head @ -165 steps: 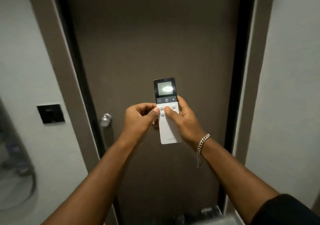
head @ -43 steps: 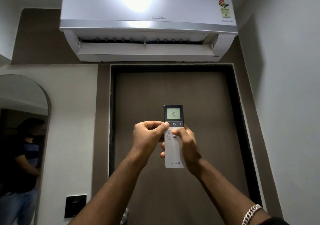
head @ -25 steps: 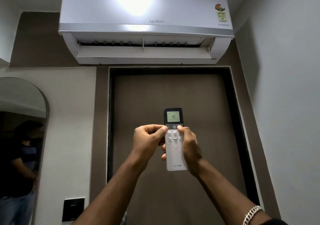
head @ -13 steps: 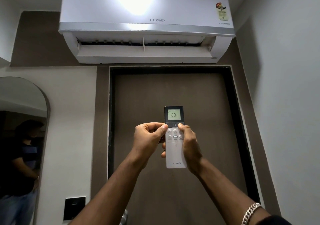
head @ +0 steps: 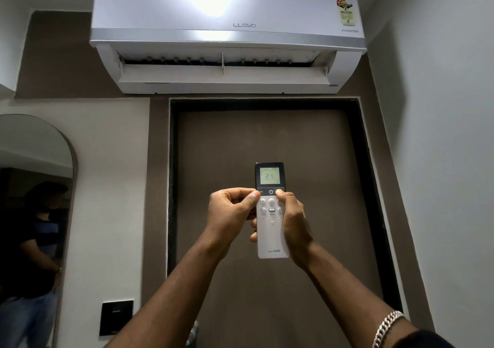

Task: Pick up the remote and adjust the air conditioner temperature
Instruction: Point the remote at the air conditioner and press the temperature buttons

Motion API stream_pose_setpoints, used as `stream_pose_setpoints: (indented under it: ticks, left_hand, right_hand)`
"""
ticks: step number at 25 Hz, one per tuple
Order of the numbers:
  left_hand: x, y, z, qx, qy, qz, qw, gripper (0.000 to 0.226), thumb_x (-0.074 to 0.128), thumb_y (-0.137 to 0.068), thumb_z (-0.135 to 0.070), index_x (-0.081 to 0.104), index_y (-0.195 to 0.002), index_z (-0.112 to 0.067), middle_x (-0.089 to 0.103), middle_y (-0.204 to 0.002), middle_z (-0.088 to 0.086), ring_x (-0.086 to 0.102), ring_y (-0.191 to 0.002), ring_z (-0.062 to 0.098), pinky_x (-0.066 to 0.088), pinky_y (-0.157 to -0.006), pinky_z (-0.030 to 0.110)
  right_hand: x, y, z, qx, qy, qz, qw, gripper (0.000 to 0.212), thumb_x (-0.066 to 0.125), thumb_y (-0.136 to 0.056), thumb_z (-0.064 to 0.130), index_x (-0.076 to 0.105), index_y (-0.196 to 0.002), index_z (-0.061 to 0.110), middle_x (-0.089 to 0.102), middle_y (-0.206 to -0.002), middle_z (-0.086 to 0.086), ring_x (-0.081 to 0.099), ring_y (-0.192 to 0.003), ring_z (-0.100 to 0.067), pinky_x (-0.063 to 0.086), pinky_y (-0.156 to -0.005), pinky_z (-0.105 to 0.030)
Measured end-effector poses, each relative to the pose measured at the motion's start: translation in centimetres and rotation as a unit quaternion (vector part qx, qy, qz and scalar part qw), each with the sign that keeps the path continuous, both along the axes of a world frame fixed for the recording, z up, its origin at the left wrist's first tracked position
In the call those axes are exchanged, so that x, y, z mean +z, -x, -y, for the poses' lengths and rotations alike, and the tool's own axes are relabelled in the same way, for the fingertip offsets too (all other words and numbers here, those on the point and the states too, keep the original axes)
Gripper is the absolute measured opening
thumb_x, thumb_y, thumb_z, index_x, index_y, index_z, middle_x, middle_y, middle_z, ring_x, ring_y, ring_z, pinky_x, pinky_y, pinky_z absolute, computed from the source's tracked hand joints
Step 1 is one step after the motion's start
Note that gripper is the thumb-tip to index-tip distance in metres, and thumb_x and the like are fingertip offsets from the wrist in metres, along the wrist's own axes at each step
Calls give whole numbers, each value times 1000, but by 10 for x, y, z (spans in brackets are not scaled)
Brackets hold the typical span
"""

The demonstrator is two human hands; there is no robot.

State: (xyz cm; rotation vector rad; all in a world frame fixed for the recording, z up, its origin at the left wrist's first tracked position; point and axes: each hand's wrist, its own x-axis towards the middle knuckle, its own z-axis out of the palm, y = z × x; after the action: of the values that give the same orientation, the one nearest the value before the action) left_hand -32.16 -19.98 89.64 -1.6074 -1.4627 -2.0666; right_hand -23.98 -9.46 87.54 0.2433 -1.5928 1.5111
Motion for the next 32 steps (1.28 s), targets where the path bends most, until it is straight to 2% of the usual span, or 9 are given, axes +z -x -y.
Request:
stream_pose_setpoints:
  ticks: [4,8,12,19,23,27,32]
  left_hand:
    - [1,3,-1,2,3,-1,1000,15,65,-86,-20,70,-93,-7,75,-88,8,75,-77,15,57,-60,20]
    - [0,5,-1,1,2,6,1000,13,65,-86,-20,70,-91,-9,75,-87,7,75,-76,13,56,-59,18]
    - [-1,6,0,-3,-2,6,1000,8,66,-85,-19,71,-87,-13,75,-83,4,75,-75,12,56,-58,17]
    - [0,7,2,2,-3,5,1000,7,66,-85,-19,70,-86,-14,75,-84,3,75,-74,10,55,-57,16]
    - [-1,8,2,4,-1,6,1000,7,65,-85,-19,70,-87,-13,75,-84,3,75,-74,10,55,-57,16]
    - [-2,7,2,5,0,5,1000,8,66,-85,-18,70,-88,-12,74,-84,4,74,-73,9,55,-57,16]
    - [-1,4,3,17,-12,12,1000,6,66,-85,-17,70,-80,-17,74,-78,1,74,-68,8,54,-55,15]
  right_hand:
    - [1,3,-1,-1,-5,-2,1000,50,34,-94,37,50,-119,-3,62,-89,-24,67,-63,-24,58,-52,-38]
    - [1,5,-4,-9,-7,0,1000,53,37,-89,41,51,-117,-1,64,-88,-24,69,-61,-24,57,-49,-37]
    - [1,9,-5,-2,-2,3,1000,59,39,-84,43,50,-120,-3,63,-91,-26,67,-64,-27,58,-55,-41]
    - [1,10,-2,2,-4,-5,1000,57,39,-85,42,51,-118,-3,63,-89,-26,68,-62,-26,58,-51,-39]
    - [0,9,-3,-12,-8,-6,1000,43,35,-97,36,52,-114,0,64,-86,-23,69,-60,-23,57,-48,-35]
    - [0,11,-2,-5,-6,3,1000,57,38,-86,43,50,-118,-2,63,-89,-24,68,-62,-25,58,-51,-38]
    - [0,11,0,14,2,-6,1000,58,39,-86,41,52,-117,-6,63,-85,-25,65,-60,-26,57,-50,-39]
